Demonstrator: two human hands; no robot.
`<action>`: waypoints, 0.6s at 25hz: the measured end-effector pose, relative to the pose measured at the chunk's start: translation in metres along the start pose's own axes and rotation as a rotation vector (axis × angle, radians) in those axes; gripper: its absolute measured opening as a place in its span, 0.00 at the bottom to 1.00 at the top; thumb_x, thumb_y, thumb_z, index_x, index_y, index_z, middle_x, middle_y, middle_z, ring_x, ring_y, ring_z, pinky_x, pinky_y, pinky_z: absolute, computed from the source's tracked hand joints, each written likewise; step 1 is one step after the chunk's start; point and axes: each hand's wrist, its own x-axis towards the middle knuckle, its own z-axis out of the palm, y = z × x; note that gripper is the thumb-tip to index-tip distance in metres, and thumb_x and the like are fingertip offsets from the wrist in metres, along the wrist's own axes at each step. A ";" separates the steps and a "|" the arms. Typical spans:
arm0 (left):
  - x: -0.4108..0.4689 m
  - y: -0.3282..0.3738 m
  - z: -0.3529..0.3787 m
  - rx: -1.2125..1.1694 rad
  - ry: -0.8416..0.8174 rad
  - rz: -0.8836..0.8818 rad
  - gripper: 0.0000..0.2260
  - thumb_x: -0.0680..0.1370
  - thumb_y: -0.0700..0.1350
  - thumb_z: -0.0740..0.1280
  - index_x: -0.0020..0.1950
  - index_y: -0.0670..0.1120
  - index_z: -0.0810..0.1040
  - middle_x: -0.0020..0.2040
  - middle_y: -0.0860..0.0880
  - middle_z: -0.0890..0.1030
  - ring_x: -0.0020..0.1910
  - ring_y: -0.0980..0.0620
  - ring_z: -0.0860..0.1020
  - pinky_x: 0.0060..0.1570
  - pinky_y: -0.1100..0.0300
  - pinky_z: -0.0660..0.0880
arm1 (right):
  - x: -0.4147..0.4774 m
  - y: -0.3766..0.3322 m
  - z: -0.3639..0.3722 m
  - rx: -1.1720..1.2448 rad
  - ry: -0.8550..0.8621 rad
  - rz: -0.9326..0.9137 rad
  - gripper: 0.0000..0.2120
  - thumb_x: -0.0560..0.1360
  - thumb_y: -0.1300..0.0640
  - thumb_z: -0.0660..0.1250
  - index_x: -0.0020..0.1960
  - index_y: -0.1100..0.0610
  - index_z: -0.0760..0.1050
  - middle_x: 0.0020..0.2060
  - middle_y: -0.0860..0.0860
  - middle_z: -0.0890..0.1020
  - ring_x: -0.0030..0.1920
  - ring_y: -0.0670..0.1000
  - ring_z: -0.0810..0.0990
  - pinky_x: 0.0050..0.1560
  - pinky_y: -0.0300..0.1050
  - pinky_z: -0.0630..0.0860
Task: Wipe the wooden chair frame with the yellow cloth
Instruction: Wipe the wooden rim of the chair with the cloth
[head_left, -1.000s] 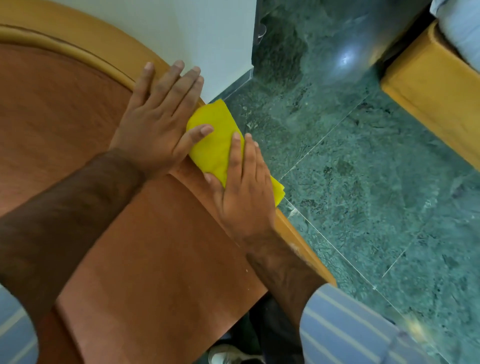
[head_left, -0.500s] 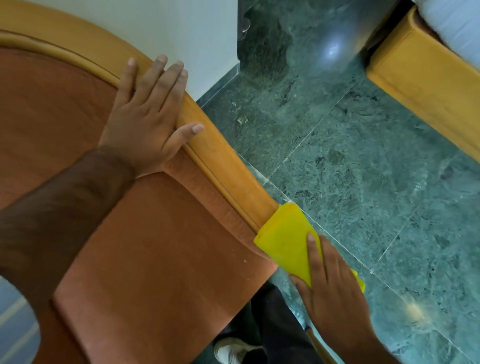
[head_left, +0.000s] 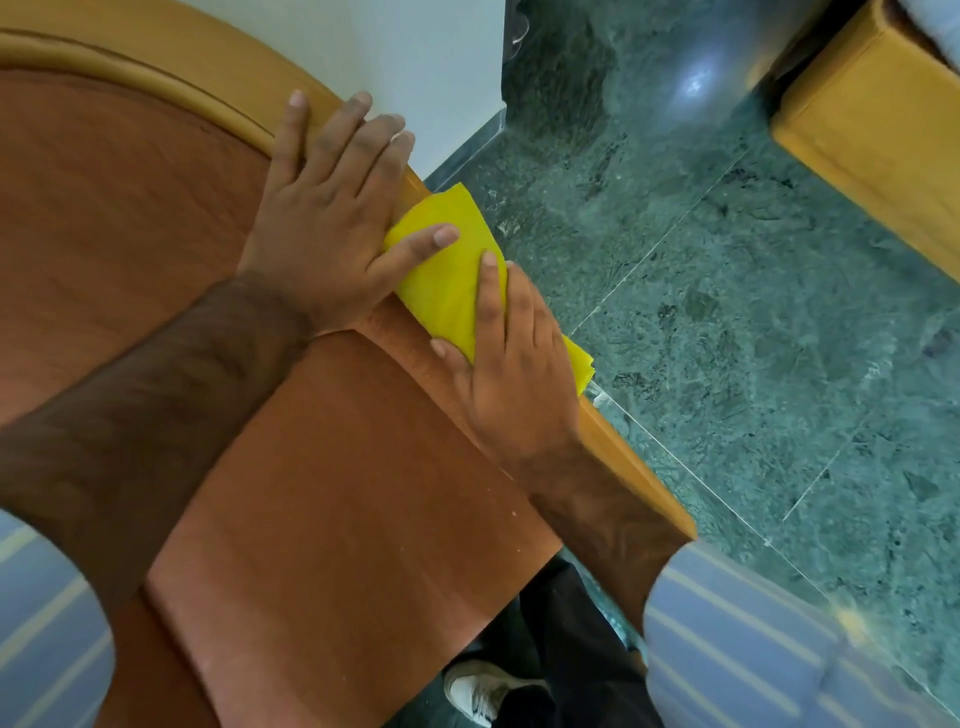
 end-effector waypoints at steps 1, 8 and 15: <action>0.003 0.004 -0.005 -0.042 -0.033 -0.049 0.41 0.81 0.74 0.48 0.78 0.43 0.70 0.78 0.44 0.72 0.84 0.44 0.60 0.82 0.34 0.47 | -0.003 0.008 -0.004 0.120 -0.002 -0.031 0.39 0.82 0.36 0.55 0.83 0.59 0.53 0.80 0.61 0.63 0.79 0.60 0.64 0.78 0.56 0.64; 0.032 0.034 -0.041 -0.281 -0.304 -0.225 0.24 0.77 0.66 0.67 0.64 0.52 0.83 0.76 0.47 0.74 0.82 0.45 0.62 0.82 0.34 0.40 | -0.025 0.070 -0.047 0.593 -0.288 0.576 0.23 0.65 0.33 0.78 0.51 0.44 0.78 0.44 0.40 0.83 0.48 0.47 0.84 0.39 0.42 0.73; -0.083 0.018 -0.076 -0.851 0.269 -0.713 0.09 0.80 0.51 0.71 0.51 0.47 0.77 0.39 0.50 0.77 0.37 0.58 0.74 0.39 0.65 0.71 | 0.013 0.017 -0.080 1.285 -0.159 0.517 0.21 0.66 0.56 0.82 0.57 0.54 0.80 0.50 0.50 0.89 0.49 0.49 0.89 0.42 0.43 0.84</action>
